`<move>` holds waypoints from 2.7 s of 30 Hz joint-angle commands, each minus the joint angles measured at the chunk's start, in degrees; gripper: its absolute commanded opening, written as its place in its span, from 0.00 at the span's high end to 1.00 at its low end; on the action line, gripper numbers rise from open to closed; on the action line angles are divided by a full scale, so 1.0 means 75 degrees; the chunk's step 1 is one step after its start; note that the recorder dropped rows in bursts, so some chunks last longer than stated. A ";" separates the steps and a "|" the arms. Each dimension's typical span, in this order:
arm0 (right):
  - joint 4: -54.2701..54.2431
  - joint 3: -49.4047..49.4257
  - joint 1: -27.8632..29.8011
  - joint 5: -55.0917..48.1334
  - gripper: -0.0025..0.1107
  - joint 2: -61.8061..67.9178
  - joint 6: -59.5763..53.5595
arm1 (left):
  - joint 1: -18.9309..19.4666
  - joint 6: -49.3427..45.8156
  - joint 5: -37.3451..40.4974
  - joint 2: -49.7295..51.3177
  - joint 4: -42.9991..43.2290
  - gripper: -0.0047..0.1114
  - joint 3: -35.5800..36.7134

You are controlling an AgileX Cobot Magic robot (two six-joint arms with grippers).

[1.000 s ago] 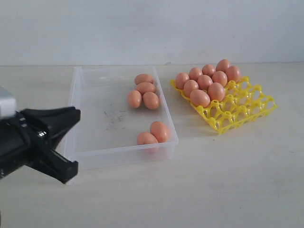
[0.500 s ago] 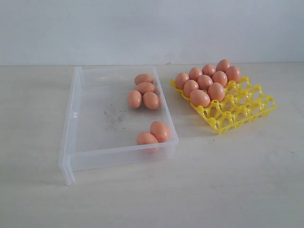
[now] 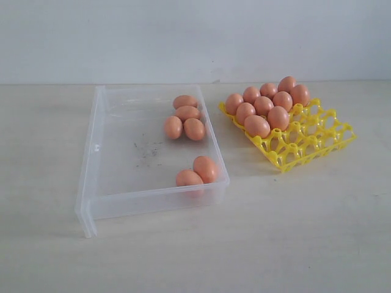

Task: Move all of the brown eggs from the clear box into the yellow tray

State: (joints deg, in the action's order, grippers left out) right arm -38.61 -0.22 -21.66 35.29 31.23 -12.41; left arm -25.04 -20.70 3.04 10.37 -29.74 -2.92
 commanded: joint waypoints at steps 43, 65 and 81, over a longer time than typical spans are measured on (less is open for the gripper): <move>0.9057 -0.2170 -0.0012 0.1700 0.98 0.1281 0.5881 | 0.0752 -0.0044 -0.0332 -0.1383 0.0050 0.93 0.0390; 1.8474 -1.0594 0.0003 -0.2248 0.54 1.0927 1.3383 | 0.0752 -0.0044 -0.0332 -0.1383 0.0050 0.93 0.0390; 1.6246 -1.1355 -0.0027 -0.1609 0.97 1.2211 0.8555 | 0.0752 -0.0044 -0.0291 -0.1383 0.0050 0.93 0.0390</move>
State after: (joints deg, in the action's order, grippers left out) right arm 95.74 -86.29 -20.82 20.97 124.17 68.71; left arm -19.42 -20.80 1.12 0.19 -29.54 -0.21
